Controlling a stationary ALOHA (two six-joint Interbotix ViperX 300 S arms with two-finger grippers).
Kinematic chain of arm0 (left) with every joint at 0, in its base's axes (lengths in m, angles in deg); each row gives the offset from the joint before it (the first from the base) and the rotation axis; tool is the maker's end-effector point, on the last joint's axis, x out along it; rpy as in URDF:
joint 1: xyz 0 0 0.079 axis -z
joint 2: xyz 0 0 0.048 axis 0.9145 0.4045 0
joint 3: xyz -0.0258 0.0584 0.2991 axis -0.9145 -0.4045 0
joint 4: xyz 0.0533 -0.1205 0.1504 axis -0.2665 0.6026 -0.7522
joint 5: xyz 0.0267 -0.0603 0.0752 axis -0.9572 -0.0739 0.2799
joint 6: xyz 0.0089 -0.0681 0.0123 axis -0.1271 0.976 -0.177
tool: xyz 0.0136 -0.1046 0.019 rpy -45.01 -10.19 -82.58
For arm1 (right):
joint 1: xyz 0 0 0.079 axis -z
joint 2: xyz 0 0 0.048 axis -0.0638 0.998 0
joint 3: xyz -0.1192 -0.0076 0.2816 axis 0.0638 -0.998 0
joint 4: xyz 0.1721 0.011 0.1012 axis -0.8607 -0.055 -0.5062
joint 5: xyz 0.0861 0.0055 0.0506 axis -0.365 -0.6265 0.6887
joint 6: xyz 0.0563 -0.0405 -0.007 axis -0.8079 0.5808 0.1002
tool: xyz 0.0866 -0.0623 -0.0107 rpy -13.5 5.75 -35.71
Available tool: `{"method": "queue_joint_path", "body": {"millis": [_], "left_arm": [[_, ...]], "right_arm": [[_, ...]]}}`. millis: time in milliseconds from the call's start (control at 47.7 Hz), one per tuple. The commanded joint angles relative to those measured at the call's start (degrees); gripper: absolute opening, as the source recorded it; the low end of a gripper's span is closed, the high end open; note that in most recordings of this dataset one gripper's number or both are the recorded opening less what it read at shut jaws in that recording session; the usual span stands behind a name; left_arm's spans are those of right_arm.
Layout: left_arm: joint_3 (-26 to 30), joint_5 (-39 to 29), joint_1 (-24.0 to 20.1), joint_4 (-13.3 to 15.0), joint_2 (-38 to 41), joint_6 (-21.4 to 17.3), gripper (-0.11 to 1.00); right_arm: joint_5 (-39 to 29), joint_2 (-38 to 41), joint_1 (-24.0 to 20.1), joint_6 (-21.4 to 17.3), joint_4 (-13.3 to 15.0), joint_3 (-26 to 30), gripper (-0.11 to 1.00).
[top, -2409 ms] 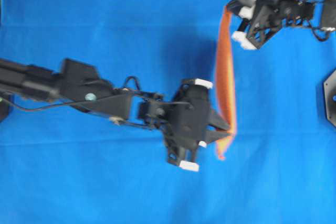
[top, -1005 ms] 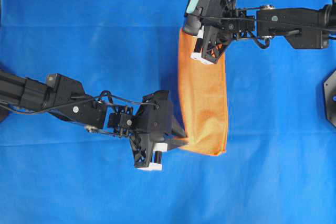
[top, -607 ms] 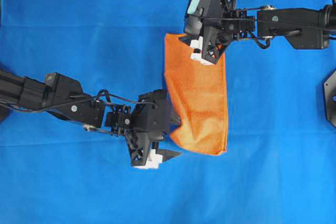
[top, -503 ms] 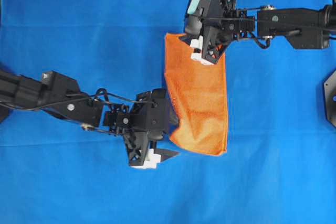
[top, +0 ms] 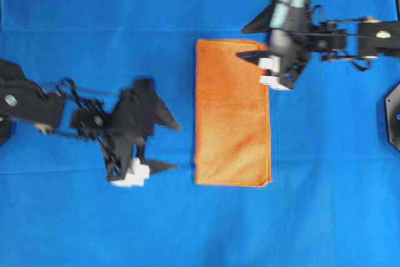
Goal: Fold the orange towel.
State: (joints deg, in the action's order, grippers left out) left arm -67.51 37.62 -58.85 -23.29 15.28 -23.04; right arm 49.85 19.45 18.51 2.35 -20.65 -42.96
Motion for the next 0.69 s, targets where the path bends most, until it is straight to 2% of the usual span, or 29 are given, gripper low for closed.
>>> {"method": "queue_joint_path", "body": {"millis": [0,168,314,524,670], "left_arm": [[-3.0,4.2,-3.1,-0.2,-4.0,0.1,0.87],[-10.2,14.1,-7.4,-0.2,-10.2,-0.8,0.87],[-16.8,21.2,-9.3,-0.2,-16.1,-1.7,0.87],[-23.2,27.2,-9.5,-0.2,-21.0,-1.7,0.87],[-23.9,27.9,-9.5,0.0,-21.4,-1.7,0.87]], "right_arm": [[2.9,-5.4,-0.3,-0.4,-1.0,-3.1,0.61],[6.5,-14.2,-0.3,-1.4,-2.6,-9.9,0.61],[9.3,-20.3,-0.2,-1.5,-3.9,-15.6,0.61],[14.2,-25.7,-0.2,-1.5,-6.7,-22.5,0.61],[15.7,-25.8,-0.2,-1.4,-7.1,-23.0,0.61]]}}
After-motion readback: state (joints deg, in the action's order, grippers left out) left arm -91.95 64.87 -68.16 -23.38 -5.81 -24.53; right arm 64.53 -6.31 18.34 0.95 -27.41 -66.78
